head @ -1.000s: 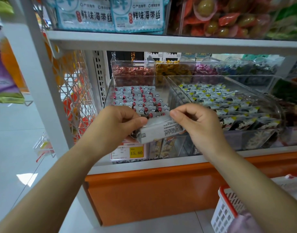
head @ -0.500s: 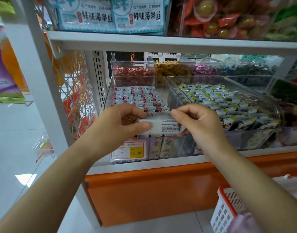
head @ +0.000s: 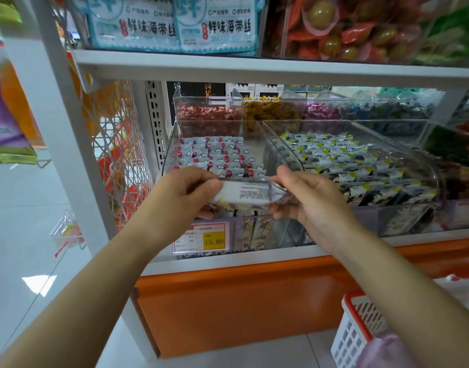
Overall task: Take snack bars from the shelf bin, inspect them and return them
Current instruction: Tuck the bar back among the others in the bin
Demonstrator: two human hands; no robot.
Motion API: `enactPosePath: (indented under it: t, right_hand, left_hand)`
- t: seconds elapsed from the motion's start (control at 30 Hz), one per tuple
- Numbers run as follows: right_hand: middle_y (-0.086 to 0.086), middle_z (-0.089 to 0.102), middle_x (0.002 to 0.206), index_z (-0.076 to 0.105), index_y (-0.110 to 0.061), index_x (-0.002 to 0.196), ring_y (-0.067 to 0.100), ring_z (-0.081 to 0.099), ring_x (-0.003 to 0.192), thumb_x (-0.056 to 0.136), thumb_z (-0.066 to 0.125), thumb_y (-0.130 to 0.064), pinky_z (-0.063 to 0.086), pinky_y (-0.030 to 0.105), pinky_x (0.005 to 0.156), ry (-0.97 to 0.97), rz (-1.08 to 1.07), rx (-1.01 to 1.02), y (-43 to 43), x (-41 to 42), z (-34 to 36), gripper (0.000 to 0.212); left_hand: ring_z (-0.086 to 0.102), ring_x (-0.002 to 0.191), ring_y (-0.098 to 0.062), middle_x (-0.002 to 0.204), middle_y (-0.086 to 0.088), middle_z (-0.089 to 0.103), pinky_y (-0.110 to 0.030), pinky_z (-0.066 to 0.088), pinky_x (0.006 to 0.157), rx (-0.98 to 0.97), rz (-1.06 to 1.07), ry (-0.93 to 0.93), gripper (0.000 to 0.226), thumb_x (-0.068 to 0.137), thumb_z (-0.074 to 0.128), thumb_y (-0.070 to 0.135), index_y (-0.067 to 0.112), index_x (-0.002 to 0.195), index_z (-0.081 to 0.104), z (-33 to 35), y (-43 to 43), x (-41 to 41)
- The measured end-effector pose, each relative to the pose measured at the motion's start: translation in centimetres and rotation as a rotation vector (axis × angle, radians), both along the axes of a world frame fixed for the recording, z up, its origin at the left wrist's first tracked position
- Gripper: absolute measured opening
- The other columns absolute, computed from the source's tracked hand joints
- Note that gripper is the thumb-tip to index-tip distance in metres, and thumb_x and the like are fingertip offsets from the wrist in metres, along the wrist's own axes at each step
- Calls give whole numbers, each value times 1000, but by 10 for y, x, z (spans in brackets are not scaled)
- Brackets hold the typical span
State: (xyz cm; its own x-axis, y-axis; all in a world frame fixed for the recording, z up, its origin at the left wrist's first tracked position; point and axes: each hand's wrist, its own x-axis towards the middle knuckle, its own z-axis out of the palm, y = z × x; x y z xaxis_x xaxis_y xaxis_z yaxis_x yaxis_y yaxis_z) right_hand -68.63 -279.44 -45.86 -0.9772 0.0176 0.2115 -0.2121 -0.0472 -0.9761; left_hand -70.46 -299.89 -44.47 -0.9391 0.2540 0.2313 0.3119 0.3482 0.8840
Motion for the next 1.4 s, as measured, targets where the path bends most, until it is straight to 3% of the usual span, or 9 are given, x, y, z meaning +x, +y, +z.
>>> enactPosePath:
  t: [0.13, 0.27, 0.43, 0.63, 0.73, 0.93, 1.13, 1.2, 1.4]
  right_hand:
    - [-12, 66, 84, 64, -33, 111, 11, 67, 77, 70, 65, -48, 56, 25, 74, 155, 48, 209, -7, 2, 0, 44]
    - [0, 68, 88, 64, -30, 107, 10, 68, 70, 76, 66, -35, 58, 24, 68, 237, -152, 178, -15, -4, 4, 32]
    - [7, 61, 90, 61, -21, 105, 5, 67, 69, 86, 65, -18, 59, 29, 69, 231, -335, 115, -9, -19, 5, 20]
    - [17, 60, 106, 52, -28, 93, 22, 66, 86, 83, 69, -21, 58, 34, 73, 281, -398, 238, -21, -39, 12, 21]
    - [2, 61, 94, 55, -19, 94, 23, 63, 90, 82, 70, -23, 54, 43, 81, 300, -380, 388, -33, -57, 24, 19]
    - [-6, 53, 81, 60, -11, 90, 2, 44, 68, 79, 73, -31, 31, 16, 54, 362, -184, 894, -61, -96, 42, 27]
    - [13, 63, 115, 64, -1, 108, 25, 59, 96, 84, 68, -30, 46, 30, 72, 238, 5, 1200, -83, -118, 33, 38]
    - [18, 67, 105, 68, 0, 98, 31, 62, 94, 90, 61, -24, 50, 41, 83, 214, 106, 1249, -82, -119, 28, 27]
    - [4, 69, 103, 70, -11, 102, 11, 61, 92, 91, 47, -3, 47, 30, 91, 167, 177, 1225, -78, -128, 35, 27]
  left_hand:
    - [71, 70, -15, 88, -7, 71, -38, 59, 74, 133, 111, -72, 16, 93, 51, 25, 20, 87, 66, 2, 3, -1]
    - [68, 78, -10, 99, -2, 68, -35, 59, 75, 106, 188, 55, 23, 97, 44, 30, 19, 108, 61, 7, 2, -7]
    - [46, 124, -21, 135, -7, 52, -29, 29, 102, -380, 329, 416, 38, 97, 42, 16, 14, 135, 46, 3, -3, -17]
    - [17, 143, -12, 149, 4, 35, -53, -7, 112, -1072, 233, 427, 59, 95, 10, 48, 21, 143, 31, -21, 7, -22]
    - [30, 137, -14, 141, 5, 46, -55, -4, 112, -1056, 220, 422, 66, 90, 5, 50, 23, 137, 40, -20, 5, -19]
    - [29, 136, -12, 142, 8, 43, -52, 0, 114, -981, 143, 376, 56, 93, 14, 48, 25, 139, 37, -23, -5, -12]
    - [11, 143, -9, 150, 8, 32, -51, -2, 114, -1035, 177, 444, 57, 94, 16, 49, 24, 141, 34, -21, -15, -10]
    - [6, 144, -10, 152, 7, 27, -51, -3, 114, -1065, 186, 463, 61, 93, 13, 50, 23, 144, 30, -20, -18, -8]
    - [5, 144, -10, 153, 5, 26, -52, -3, 114, -1074, 172, 462, 62, 93, 11, 50, 22, 144, 30, -17, -20, -4]
